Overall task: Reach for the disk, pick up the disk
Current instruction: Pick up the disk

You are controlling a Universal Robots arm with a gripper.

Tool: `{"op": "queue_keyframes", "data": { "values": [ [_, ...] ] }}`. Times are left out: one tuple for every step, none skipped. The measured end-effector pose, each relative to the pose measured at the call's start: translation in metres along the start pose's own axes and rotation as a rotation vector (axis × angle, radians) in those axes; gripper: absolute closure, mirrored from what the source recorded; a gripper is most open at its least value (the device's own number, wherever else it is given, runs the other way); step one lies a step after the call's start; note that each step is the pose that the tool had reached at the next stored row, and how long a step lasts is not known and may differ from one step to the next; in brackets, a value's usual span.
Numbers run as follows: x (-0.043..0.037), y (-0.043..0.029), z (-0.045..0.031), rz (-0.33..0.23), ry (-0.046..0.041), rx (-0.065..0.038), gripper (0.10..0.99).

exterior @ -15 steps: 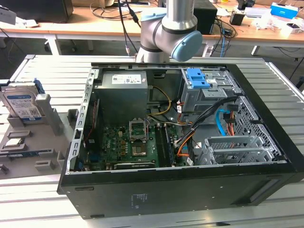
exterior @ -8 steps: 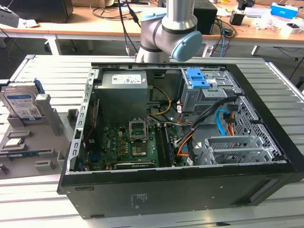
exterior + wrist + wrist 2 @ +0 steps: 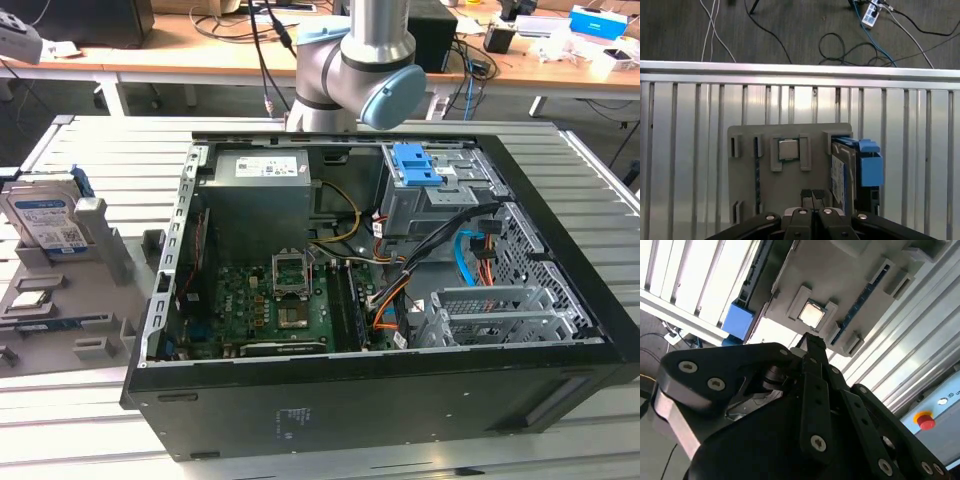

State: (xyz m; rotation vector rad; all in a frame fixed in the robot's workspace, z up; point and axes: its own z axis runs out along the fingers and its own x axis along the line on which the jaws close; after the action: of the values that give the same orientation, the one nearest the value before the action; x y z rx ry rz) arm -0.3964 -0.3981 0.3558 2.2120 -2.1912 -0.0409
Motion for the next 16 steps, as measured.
{"op": "queue_keyframes", "data": {
  "values": [
    [0.0,0.0,0.0,0.013,-0.0005,0.0,0.98],
    [0.0,0.0,0.0,0.031,-0.001,0.0,0.98],
    [0.0,0.0,0.0,0.044,-0.0015,0.0,0.98],
    [0.0,0.0,0.0,0.056,-0.0019,0.0,0.98],
    [0.0,0.0,0.0,0.069,-0.0023,0.0,0.98],
    [0.0,0.0,0.0,0.089,-0.0028,0.0,0.98],
    [0.0,0.0,0.0,0.104,-0.0033,0.0,0.98],
    [0.0,0.0,0.0,0.117,-0.0036,0.0,0.98],
    [0.0,0.0,0.0,0.141,-0.0044,0.0,0.98],
    [0.0,0.0,0.0,0.167,-0.005,0.0,0.98],
    [0.0,0.0,0.0,0.178,-0.0053,0.0,0.98],
    [0.0,0.0,0.0,0.195,-0.0057,0.0,0.98],
    [0.0,0.0,0.0,0.216,-0.0063,0.0,0.98],
    [0.0,0.0,0.0,0.239,-0.0069,0.0,0.98],
    [0.0,0.0,0.0,0.262,-0.0075,0.0,0.98],
    [0.0,0.0,0.0,0.276,-0.0078,0.0,0.98]
  ]
}}
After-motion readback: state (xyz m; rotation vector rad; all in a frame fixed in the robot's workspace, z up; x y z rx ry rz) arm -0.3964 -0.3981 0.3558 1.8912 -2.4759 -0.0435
